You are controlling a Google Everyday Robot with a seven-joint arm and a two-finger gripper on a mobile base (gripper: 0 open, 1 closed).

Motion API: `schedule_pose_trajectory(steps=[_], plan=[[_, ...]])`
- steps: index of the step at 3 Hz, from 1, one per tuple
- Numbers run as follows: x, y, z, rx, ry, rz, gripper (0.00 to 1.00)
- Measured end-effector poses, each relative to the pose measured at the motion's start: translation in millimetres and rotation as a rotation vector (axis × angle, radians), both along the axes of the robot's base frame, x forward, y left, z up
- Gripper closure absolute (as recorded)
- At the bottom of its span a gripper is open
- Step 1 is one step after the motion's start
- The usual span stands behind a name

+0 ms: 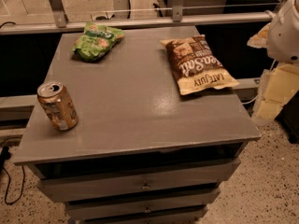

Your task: Move orange can near green rice chip bag

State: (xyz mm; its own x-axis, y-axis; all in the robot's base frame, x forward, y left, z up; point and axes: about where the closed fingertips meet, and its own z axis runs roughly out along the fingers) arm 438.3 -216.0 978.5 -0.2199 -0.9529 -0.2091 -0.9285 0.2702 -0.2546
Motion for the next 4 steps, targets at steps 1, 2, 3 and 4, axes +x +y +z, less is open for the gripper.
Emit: schedule_pose_trajectory(steps=[1,2,3,4], plan=[[0,0,0,0.0,0.0,0.0,0.0],[11,42,-19,0.075,0.0,0.062,0.0],[31,126,-49,0.216,0.0,0.207,0.0],[43,214,-54,0.384,-0.018,0.321,0.0]])
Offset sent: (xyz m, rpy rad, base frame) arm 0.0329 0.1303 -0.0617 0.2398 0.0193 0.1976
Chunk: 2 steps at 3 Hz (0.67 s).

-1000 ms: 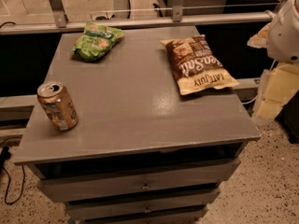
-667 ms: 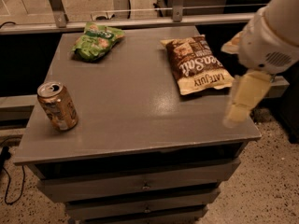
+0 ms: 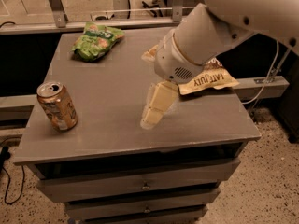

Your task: Move orange can near green rice chip bag

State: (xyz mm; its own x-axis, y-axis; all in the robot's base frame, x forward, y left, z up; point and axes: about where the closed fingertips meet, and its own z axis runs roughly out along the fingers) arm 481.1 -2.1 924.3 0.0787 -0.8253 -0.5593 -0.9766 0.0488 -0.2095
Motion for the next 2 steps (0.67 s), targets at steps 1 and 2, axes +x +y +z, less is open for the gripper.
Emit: schedule_pose_trajectory(steps=[1,2], plan=[[0,-1,0,-0.002,0.0,0.0,0.0],[5,18,-4,0.1,-0.003,0.0,0.0]])
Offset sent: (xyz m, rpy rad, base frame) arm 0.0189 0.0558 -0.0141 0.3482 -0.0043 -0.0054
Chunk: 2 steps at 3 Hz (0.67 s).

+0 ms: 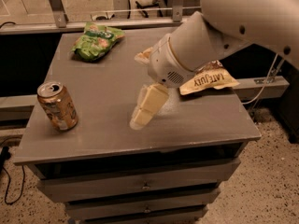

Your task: Move orange can near green rice chip bag

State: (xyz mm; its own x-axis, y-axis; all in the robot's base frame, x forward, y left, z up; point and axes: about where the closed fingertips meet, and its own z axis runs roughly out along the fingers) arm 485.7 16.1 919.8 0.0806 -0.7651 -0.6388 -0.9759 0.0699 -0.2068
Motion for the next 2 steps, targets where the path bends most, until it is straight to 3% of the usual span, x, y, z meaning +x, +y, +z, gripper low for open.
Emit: schedule_pose_trajectory(steps=[1,2], plan=[[19,69,-19,0.232,0.024,0.04,0.0],[31,124,-32,0.402,0.065,0.063,0.0]])
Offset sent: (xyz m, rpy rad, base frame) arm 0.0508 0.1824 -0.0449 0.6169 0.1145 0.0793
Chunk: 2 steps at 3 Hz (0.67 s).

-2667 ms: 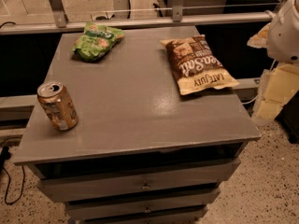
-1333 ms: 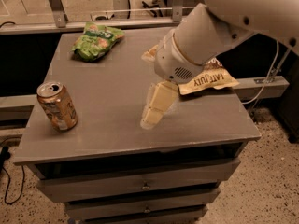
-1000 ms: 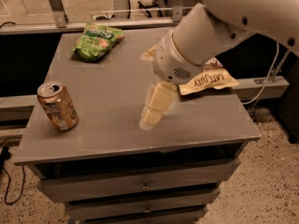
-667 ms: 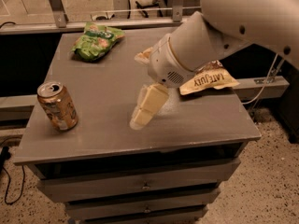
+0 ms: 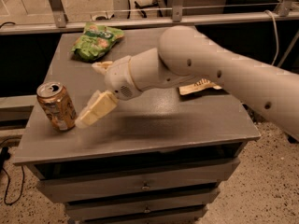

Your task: Move orange can near green rice chip bag

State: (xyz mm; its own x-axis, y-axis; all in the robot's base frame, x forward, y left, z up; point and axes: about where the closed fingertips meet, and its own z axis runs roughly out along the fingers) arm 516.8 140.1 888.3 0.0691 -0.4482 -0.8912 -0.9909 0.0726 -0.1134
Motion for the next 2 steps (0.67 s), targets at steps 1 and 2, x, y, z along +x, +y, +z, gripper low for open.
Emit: schedule_pose_trajectory(steps=[1,2], plan=[[3,45,-5,0.117,0.041,0.035,0.0],[-5,77,-8,0.182,0.097,0.072,0.0]])
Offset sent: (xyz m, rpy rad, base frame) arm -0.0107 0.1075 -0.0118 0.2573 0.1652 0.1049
